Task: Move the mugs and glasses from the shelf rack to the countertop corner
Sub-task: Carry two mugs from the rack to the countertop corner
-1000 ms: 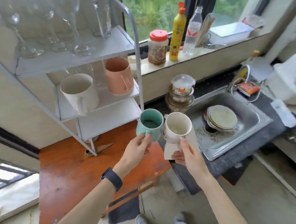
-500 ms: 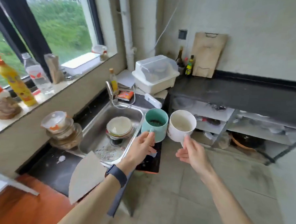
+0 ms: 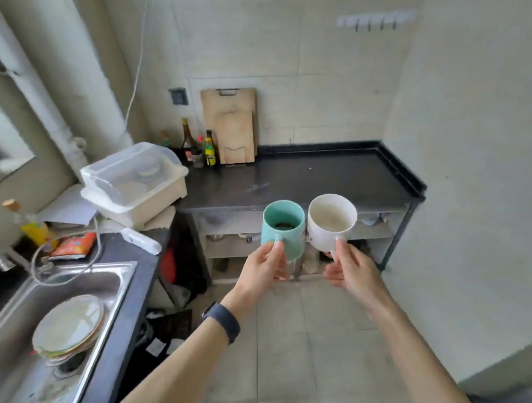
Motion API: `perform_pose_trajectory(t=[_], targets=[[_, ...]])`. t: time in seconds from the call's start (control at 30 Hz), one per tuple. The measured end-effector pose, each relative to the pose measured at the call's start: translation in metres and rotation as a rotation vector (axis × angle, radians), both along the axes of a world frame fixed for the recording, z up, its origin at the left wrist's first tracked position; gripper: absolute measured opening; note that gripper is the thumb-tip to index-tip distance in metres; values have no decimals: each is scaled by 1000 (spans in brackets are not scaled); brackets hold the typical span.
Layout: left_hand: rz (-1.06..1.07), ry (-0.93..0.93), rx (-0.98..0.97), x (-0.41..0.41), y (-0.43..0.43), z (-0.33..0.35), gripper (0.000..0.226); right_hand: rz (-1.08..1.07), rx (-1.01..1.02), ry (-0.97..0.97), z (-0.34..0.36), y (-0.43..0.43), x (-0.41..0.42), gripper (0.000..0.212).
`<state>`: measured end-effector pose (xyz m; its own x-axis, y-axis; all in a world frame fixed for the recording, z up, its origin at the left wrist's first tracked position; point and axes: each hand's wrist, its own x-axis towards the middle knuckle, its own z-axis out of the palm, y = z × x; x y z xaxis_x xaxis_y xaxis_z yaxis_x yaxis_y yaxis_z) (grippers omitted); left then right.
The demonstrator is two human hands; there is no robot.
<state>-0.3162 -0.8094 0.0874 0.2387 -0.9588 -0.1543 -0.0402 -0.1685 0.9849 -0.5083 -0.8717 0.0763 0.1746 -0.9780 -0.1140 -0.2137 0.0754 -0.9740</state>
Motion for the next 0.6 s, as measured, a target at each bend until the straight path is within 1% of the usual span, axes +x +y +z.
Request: perform_pose_trajectory(t=[0.23,0.53,0.6], targets=[[-121,-30,3,-19,-141,0,38,-99,4,48,3,-121,-27,51],[-270,-40,40,-30,-345,-6,38,-231,56,43,3,-284,-47,59],[-292,-48,50,-39,-382,-10,38,-254,70,52,4,-314,-54,56]])
